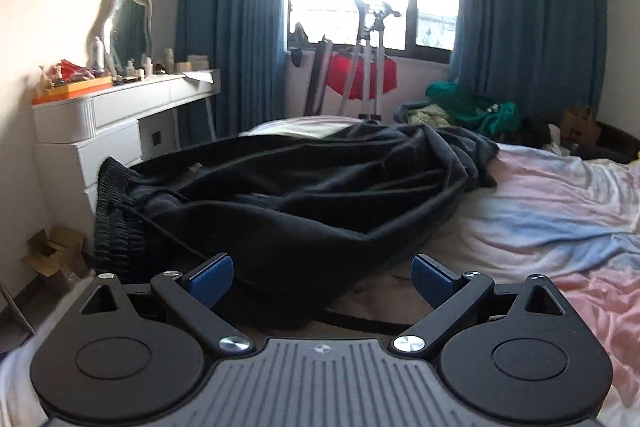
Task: Fold clothes
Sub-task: 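Withdraw both open tools from the laid-out sweatpants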
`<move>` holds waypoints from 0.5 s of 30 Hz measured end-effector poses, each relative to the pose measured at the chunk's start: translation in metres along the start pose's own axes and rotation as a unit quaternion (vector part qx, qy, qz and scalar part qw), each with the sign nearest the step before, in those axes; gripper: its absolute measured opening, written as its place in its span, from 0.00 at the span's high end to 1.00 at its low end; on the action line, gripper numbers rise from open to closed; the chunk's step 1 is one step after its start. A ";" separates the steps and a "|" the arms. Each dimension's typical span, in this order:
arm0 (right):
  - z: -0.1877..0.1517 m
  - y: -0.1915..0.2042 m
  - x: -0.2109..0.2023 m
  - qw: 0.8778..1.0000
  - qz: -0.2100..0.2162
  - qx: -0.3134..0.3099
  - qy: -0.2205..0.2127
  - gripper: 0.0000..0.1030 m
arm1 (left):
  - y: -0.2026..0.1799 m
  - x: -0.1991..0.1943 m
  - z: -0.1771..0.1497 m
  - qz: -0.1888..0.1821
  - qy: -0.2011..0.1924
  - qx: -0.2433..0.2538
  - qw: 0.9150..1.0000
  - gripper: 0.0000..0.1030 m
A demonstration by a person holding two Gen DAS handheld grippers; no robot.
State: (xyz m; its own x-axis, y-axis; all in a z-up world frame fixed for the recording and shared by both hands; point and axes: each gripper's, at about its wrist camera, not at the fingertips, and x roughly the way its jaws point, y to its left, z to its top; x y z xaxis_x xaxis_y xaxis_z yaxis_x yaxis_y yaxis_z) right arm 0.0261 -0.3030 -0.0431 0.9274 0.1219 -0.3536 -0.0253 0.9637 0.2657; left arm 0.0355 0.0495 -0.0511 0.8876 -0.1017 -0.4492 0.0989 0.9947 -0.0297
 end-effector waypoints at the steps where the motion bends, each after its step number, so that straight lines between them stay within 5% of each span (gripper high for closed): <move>1: 0.000 -0.003 -0.001 1.000 -0.011 0.004 0.001 0.25 | 0.000 0.007 0.003 -0.012 0.013 -0.001 1.000 0.08; 7: 0.000 -0.042 0.001 0.995 -0.058 0.080 0.024 0.25 | -0.018 0.079 0.050 -0.054 0.044 -0.014 0.997 0.13; 15: -0.020 -0.108 0.049 0.965 -0.098 0.226 0.088 0.25 | -0.061 0.206 0.145 -0.077 0.033 -0.036 0.996 0.16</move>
State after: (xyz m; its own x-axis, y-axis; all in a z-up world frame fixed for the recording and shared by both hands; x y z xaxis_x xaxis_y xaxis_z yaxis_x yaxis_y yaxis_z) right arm 0.0663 -0.3962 -0.1072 0.8184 0.0241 -0.5742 0.3476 0.7748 0.5280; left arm 0.2776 -0.0349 -0.0127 0.8328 -0.2541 -0.4918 0.1966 0.9663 -0.1662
